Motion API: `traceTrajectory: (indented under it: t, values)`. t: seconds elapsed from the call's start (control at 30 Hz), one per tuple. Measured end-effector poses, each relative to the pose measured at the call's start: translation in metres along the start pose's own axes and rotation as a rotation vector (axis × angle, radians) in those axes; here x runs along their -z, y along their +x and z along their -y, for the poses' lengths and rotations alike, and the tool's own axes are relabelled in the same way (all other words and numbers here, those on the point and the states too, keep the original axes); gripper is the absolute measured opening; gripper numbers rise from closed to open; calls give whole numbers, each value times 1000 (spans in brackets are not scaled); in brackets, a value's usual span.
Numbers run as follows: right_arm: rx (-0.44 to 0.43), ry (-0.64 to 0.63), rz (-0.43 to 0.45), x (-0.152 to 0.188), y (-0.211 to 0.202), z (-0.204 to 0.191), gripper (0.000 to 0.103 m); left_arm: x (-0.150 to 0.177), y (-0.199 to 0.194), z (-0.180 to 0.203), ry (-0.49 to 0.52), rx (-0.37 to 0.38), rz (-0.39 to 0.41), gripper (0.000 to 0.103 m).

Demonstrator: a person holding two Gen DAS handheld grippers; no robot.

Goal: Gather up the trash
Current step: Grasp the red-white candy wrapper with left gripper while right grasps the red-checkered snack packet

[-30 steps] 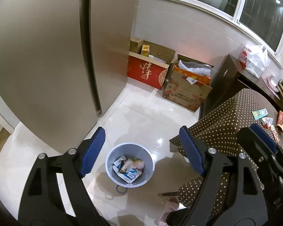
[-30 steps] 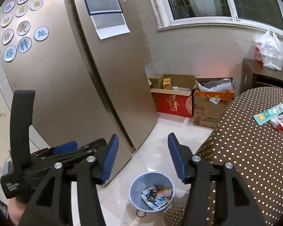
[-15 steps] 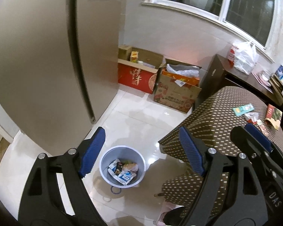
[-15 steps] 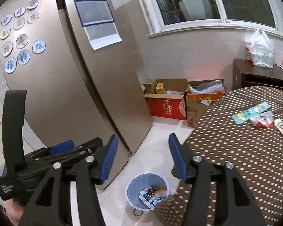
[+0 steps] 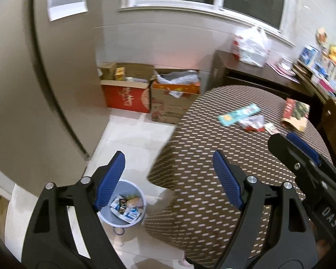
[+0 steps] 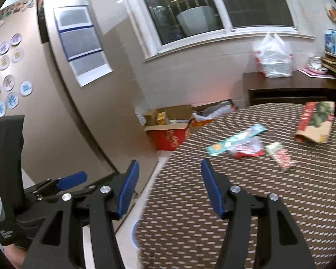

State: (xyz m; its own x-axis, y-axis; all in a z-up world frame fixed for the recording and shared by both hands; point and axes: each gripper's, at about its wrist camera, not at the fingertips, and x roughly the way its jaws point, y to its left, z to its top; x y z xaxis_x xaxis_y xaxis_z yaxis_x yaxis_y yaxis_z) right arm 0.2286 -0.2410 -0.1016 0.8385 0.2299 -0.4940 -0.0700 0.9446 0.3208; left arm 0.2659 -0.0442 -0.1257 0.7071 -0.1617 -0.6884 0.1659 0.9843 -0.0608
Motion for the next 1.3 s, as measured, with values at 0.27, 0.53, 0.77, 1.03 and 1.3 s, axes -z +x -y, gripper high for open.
traceTrajectory:
  t: [0.27, 0.53, 0.77, 1.03, 1.3]
  values:
    - [126, 56, -20, -6, -10, 79, 57, -5, 34, 75, 117, 60, -51, 80]
    - [234, 92, -75, -13, 2, 138, 57, -13, 77, 138, 314, 40, -57, 80]
    - [255, 89, -162, -17, 34, 162, 57, -21, 115, 163, 403, 61, -73, 80]
    - [261, 93, -210, -17, 61, 176, 57, -34, 151, 173, 436, 57, -83, 79]
    - [253, 83, -233, -20, 75, 176, 57, -37, 171, 181, 447, 111, -95, 59]
